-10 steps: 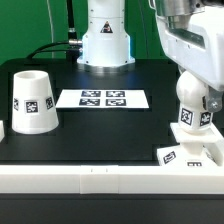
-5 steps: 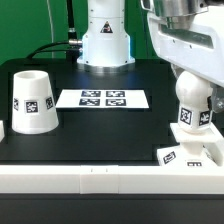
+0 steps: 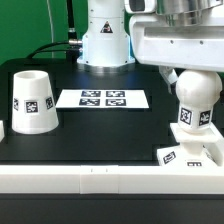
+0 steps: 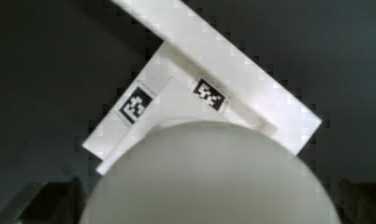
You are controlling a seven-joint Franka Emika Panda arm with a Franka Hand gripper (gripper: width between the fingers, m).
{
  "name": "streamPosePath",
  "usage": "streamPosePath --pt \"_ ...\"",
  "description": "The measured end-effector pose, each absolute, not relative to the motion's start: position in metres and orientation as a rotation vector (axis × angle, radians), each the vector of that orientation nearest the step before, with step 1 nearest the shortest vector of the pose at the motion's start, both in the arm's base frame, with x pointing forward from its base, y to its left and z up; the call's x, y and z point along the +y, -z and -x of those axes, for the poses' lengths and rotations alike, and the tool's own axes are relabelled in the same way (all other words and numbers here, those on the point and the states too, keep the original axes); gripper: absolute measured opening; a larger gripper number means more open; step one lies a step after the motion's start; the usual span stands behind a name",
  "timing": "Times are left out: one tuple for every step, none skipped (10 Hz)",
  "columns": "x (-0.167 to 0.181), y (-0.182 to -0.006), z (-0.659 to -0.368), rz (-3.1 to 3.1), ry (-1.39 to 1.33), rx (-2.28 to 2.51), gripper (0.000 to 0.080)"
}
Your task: Assemble lamp
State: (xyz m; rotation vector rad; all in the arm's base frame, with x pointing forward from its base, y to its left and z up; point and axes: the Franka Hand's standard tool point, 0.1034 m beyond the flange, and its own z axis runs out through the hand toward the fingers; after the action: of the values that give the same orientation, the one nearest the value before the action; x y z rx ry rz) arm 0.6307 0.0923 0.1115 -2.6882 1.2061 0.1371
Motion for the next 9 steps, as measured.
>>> streamPosePath --pt "0.0913 -0.1138 -0.6281 2.793 -0.148 1.016 0.0698" --pt "0.0896 -0.1163 -0.6304 2.87 -0.121 0.829 0.0698" --pt "0.0892 -0.117 -0.6309 2.914 -0.104 0.676 0.0698" --pt "0.0901 -0.1175 -0.6314 2.948 -0.087 0.551 0.0698" --pt "0.0927 -0.1178 -0.6316 2.973 -0.074 0.438 0.0698" --pt "0.0908 -0.1173 -0.6316 2.987 -0.066 0.316 0.0698" --pt "0.0904 -0.1172 -0.6317 2.995 -0.059 0.215 0.0698" --pt "0.0905 -0.1171 -0.6317 2.997 -0.057 0.176 0.0698" --pt "0.09 -0.117 -0.6317 3.001 -0.047 0.034 0.0698"
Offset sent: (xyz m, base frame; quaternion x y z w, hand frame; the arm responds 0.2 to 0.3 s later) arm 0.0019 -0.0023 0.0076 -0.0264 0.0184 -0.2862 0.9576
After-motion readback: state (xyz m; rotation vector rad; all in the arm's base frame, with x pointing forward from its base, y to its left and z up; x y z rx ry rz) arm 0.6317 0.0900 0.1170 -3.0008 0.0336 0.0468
